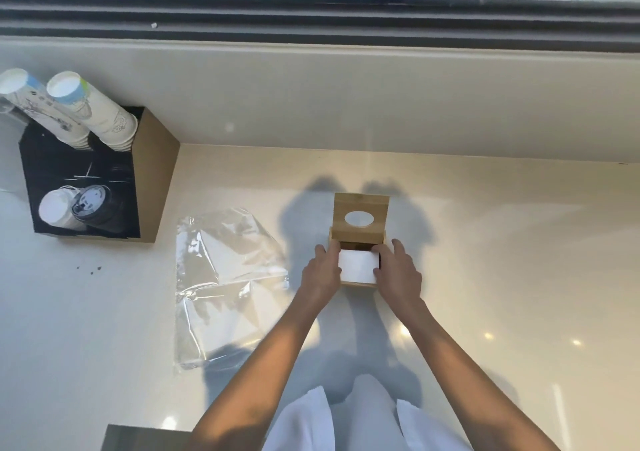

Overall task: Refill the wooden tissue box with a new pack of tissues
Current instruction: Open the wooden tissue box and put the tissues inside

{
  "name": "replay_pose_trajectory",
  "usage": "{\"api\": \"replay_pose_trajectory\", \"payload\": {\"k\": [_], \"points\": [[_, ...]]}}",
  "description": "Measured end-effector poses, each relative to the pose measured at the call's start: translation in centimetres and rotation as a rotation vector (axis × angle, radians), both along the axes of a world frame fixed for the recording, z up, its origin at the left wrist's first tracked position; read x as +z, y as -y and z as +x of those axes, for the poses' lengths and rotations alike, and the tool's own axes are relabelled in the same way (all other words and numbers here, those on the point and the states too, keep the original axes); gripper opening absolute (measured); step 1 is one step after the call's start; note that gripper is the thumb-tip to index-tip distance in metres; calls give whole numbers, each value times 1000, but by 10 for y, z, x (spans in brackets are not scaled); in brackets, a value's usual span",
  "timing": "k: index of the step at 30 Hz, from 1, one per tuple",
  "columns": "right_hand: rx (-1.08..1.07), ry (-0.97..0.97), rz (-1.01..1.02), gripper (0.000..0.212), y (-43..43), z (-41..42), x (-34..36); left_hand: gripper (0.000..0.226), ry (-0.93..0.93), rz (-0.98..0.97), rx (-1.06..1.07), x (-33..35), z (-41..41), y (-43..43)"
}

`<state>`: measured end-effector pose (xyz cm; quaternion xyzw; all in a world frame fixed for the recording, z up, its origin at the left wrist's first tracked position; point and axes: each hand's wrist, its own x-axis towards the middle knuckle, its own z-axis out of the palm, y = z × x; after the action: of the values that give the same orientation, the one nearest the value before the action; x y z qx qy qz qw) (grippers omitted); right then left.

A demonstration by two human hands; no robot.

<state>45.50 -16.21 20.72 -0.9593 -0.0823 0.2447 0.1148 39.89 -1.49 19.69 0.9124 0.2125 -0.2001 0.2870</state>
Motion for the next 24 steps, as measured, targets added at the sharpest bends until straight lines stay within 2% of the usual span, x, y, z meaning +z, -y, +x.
{"api": "replay_pose_trajectory", "payload": {"k": [5, 7, 9, 11, 13, 15, 17, 21, 24], "points": [[51, -37, 118, 48, 11, -3, -1, 43, 3, -54, 22, 4, 2, -2], [-23, -64, 340, 48, 16, -4, 8, 45, 64, -129, 53, 5, -1, 0], [-188, -92, 528, 46, 24, -2, 18, 40, 138, -263, 210, 11, -2, -4], [-410, -316, 679, 54, 29, 7, 31, 40, 165, -448, 426, 18, 0, -14], [-605, -645, 811, 50, 29, 14, 42, 52, 20, -678, 576, 26, 0, -20], [-623, -799, 877, 38, 29, 16, 46, 54, -137, -874, 621, 32, -2, -18], [-556, -811, 884, 37, 31, 14, 43, 51, -161, -888, 539, 32, -3, -10], [-518, -798, 882, 57, 50, 12, 47, 50, -187, -848, 528, 47, 2, 16], [-497, -797, 921, 48, 74, 8, 63, 53, -190, -855, 505, 51, 1, 39]]}}
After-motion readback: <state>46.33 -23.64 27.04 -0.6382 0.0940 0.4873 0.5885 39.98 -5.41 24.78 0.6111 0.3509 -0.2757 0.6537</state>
